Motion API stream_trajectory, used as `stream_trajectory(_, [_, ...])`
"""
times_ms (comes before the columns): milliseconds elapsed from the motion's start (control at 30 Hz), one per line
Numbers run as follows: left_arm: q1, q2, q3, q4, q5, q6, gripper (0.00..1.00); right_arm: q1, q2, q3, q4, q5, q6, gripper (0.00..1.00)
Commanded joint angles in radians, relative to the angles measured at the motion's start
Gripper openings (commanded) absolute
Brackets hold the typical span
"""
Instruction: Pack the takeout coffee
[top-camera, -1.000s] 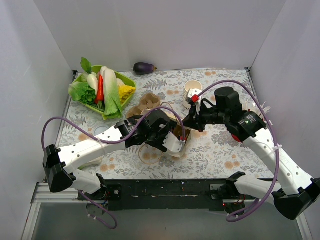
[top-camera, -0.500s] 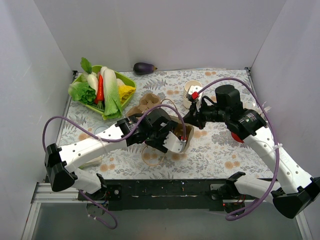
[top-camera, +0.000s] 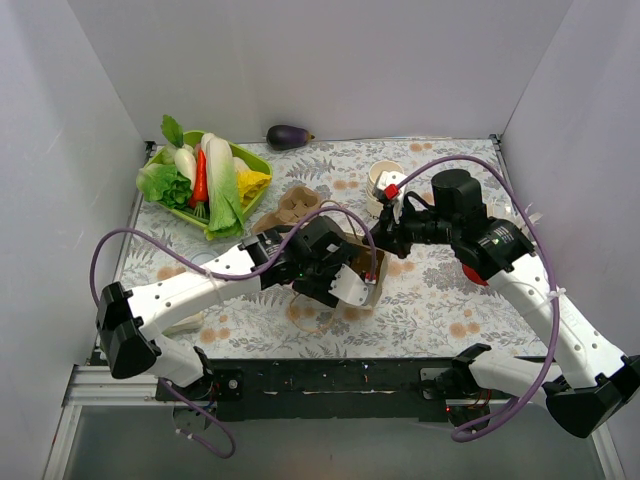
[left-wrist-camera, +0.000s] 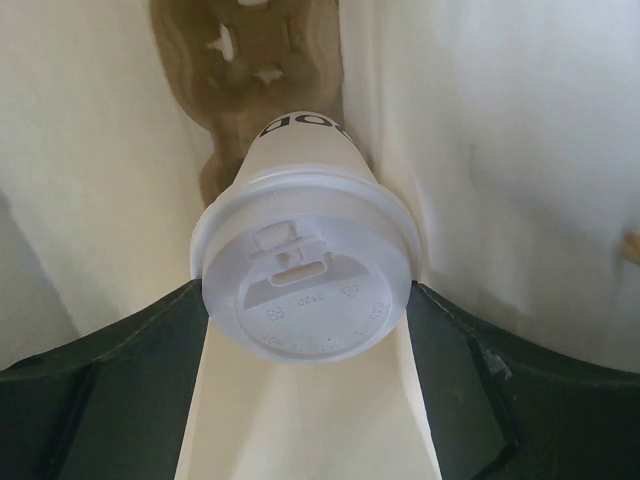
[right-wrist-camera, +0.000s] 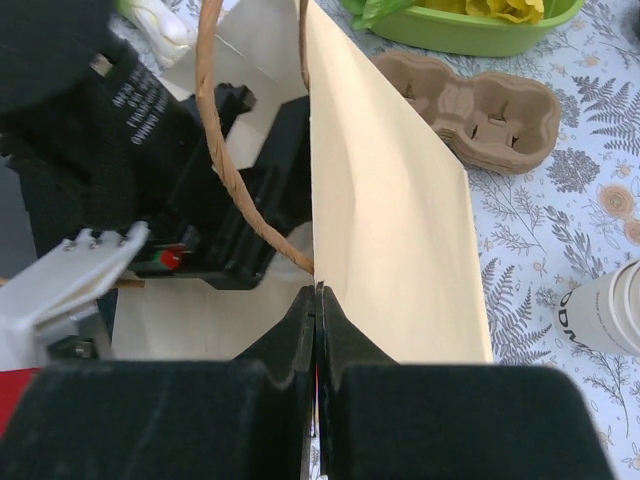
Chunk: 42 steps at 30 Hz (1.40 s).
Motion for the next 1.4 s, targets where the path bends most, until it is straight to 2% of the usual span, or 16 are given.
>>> stream_trajectory(0, [0.016,0.037,0.041,0.031,-0.024,-0.03,0.0,-0.003,-0.02,0.04,0.035,-0.085,-0.019,0.01])
stream_trajectory(133, [0.017,0.049,0.032,0.071,-0.063,-0.018,0.0,-0.003,-0.031,0.027,0.02,-0.113,-0.024,0.01])
stream_trajectory(400, [0.017,-0.035,-0.076,0.252,-0.098,0.061,0.0,-0.003,-0.031,0.026,0.009,-0.128,-0.009,0.01])
stream_trajectory(733, [0.017,-0.053,-0.033,0.159,-0.146,0.071,0.0,-0.078,-0.028,0.015,-0.047,-0.279,0.07,0.01])
stream_trajectory(867, [0.017,-0.044,-0.041,0.139,-0.137,0.065,0.0,-0.089,-0.028,0.02,-0.055,-0.282,0.068,0.01])
stream_trajectory(1367, [0.019,0.065,-0.053,0.232,-0.025,0.057,0.0,-0.127,-0.039,-0.04,-0.069,-0.254,0.053,0.01])
